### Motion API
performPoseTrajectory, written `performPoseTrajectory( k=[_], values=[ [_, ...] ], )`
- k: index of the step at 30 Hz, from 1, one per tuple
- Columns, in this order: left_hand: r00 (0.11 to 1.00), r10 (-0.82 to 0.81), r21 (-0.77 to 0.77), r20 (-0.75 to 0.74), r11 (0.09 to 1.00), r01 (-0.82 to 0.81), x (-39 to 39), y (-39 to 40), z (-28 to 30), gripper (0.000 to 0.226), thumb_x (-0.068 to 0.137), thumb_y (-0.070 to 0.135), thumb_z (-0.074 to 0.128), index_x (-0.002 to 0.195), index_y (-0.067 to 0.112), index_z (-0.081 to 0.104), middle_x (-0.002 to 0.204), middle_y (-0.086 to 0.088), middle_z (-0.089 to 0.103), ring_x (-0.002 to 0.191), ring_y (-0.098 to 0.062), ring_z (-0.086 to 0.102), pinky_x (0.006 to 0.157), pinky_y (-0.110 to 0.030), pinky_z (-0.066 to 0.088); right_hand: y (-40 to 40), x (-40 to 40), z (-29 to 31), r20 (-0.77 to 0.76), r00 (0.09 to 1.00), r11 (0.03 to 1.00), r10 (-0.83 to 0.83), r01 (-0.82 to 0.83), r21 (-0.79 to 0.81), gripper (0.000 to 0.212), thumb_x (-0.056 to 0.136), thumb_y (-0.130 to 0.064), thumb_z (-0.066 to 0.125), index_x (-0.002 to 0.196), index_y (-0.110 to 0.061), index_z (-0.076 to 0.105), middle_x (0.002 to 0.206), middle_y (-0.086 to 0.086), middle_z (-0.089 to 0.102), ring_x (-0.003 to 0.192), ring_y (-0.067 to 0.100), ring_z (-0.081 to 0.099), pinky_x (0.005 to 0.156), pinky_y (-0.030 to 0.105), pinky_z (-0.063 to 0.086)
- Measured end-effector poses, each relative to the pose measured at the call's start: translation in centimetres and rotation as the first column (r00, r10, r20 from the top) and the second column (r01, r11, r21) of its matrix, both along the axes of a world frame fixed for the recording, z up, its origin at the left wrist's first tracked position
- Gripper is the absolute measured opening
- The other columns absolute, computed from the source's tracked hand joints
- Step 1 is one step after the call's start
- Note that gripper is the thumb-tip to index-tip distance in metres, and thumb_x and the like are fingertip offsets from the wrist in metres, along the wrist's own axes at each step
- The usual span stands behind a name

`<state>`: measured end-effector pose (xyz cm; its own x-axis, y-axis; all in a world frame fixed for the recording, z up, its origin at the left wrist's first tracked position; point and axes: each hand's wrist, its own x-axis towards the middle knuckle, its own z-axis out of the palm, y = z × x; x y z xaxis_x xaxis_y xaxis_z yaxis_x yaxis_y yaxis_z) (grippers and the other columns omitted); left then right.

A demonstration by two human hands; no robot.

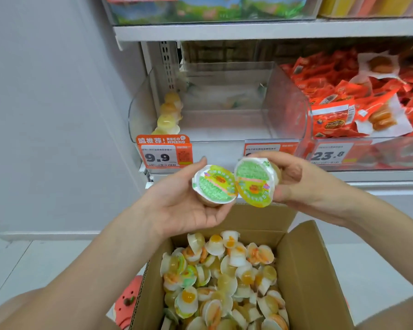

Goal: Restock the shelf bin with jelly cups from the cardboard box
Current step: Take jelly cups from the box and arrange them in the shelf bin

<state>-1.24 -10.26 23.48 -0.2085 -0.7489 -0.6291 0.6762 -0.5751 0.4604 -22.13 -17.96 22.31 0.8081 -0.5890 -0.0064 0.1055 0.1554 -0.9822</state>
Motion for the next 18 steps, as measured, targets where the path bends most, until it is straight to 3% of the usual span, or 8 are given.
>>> performPoseTrajectory(
  k=[2, 6, 9, 11, 15, 18],
  values=[
    [0.999, 0.012, -0.019, -0.034, 1.000, -0.012, -0.6, -0.4, 0.2, 0.036, 0.088, 0.038, 0.057, 0.100, 0.005, 0.062, 0.099, -0.019, 0.066, 0.081, -0.029, 0.062, 0.067, -0.038, 0.056, 0.0, 0.7, 0.7, 0.043, 0.999, 0.998, -0.013, 0.015, -0.056, 0.066, 0.055, -0.024, 0.088, 0.117, -0.021, 0.065, 0.110, 0.002, 0.066, 0.100, 0.017, 0.064, 0.082, 0.023, 0.053],
    [0.999, 0.011, -0.072, -0.039, 0.997, -0.014, -0.8, -0.7, -0.1, 0.043, 0.092, 0.033, 0.048, 0.118, 0.000, 0.058, 0.109, -0.021, 0.065, 0.095, -0.032, 0.062, 0.081, -0.042, 0.053, 0.3, 1.4, 1.3, 0.032, 0.997, 0.990, -0.069, 0.073, -0.122, 0.053, 0.070, 0.006, 0.075, 0.118, -0.015, 0.061, 0.106, 0.002, 0.063, 0.097, 0.017, 0.062, 0.085, 0.025, 0.052],
    [0.998, -0.018, -0.144, -0.068, 0.990, 0.008, -0.8, -0.7, -0.3, 0.047, 0.091, 0.023, 0.043, 0.129, -0.003, 0.051, 0.124, -0.026, 0.059, 0.116, -0.037, 0.057, 0.093, -0.052, 0.048, 0.5, 1.9, 1.5, -0.088, 0.982, 0.908, -0.164, 0.116, -0.402, 0.053, 0.074, 0.007, 0.073, 0.119, -0.017, 0.060, 0.111, -0.001, 0.064, 0.105, 0.015, 0.061, 0.089, 0.024, 0.051],
    [0.996, -0.032, -0.200, -0.078, 0.980, 0.015, -1.0, -0.6, -0.3, 0.046, 0.089, 0.016, 0.046, 0.131, -0.002, 0.050, 0.126, -0.025, 0.058, 0.118, -0.038, 0.056, 0.093, -0.054, 0.047, 0.6, 2.1, 1.5, -0.141, 0.971, 0.852, -0.192, 0.093, -0.515, 0.061, 0.073, 0.008, 0.075, 0.124, -0.021, 0.057, 0.115, -0.001, 0.062, 0.111, 0.012, 0.059, 0.094, 0.025, 0.049],
    [1.000, -0.017, -0.218, -0.018, 0.976, 0.012, -1.2, -0.5, -0.5, 0.045, 0.089, 0.025, 0.052, 0.128, 0.003, 0.055, 0.125, -0.020, 0.061, 0.110, -0.033, 0.062, 0.085, -0.047, 0.054, 0.6, 2.0, 1.8, -0.220, 0.961, 0.838, -0.166, 0.020, -0.546, 0.052, 0.074, 0.001, 0.077, 0.119, -0.019, 0.061, 0.112, -0.011, 0.063, 0.109, 0.009, 0.058, 0.094, 0.024, 0.048],
    [0.998, -0.055, -0.271, -0.007, 0.961, 0.052, -1.1, -0.4, -0.6, 0.040, 0.090, 0.024, 0.058, 0.124, 0.003, 0.058, 0.128, -0.020, 0.059, 0.115, -0.033, 0.059, 0.090, -0.045, 0.053, 0.5, 2.0, 1.9, -0.247, 0.952, 0.833, -0.182, 0.016, -0.553, 0.053, 0.076, -0.002, 0.076, 0.121, -0.023, 0.060, 0.114, -0.010, 0.063, 0.110, 0.009, 0.058, 0.096, 0.026, 0.048]
  ],
)
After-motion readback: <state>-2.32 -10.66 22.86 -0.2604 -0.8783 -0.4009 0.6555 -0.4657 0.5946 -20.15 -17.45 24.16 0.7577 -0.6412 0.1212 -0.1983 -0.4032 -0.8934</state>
